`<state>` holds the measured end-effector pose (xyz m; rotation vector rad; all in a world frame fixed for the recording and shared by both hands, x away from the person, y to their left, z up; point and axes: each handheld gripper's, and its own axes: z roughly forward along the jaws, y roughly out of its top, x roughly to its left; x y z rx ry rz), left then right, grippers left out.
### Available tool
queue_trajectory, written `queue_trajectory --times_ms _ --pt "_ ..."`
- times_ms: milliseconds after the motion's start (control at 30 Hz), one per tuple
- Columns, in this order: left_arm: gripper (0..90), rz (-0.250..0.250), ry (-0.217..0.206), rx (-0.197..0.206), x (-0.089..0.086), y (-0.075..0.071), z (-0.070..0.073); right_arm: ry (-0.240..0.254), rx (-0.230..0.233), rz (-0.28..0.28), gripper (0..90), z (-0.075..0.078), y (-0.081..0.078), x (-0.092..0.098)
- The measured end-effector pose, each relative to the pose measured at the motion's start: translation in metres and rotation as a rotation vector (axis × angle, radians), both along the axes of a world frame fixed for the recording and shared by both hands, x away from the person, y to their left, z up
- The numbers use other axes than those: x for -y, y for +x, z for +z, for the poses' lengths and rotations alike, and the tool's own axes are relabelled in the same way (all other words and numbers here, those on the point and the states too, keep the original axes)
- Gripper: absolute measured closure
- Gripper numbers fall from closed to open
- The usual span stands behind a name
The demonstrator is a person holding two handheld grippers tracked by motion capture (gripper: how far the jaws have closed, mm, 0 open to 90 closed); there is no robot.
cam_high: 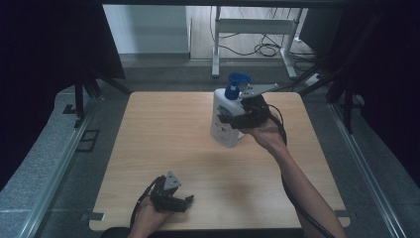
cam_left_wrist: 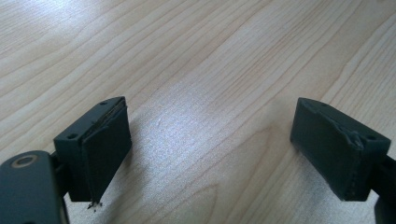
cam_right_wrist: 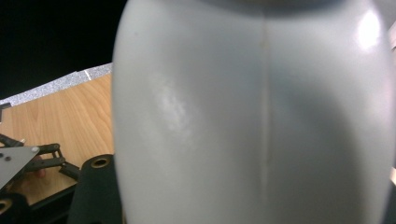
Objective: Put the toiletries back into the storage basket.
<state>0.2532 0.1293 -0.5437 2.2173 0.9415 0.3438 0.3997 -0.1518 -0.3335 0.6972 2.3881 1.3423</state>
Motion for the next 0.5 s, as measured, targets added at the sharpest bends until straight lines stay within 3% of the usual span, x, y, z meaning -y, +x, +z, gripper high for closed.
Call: queue_trajectory --times_ms 500 --pt "11.6 0.003 -0.005 -0.004 0.000 0.000 0.000 -0.001 0.002 -0.041 37.0 0.006 0.027 0.008"
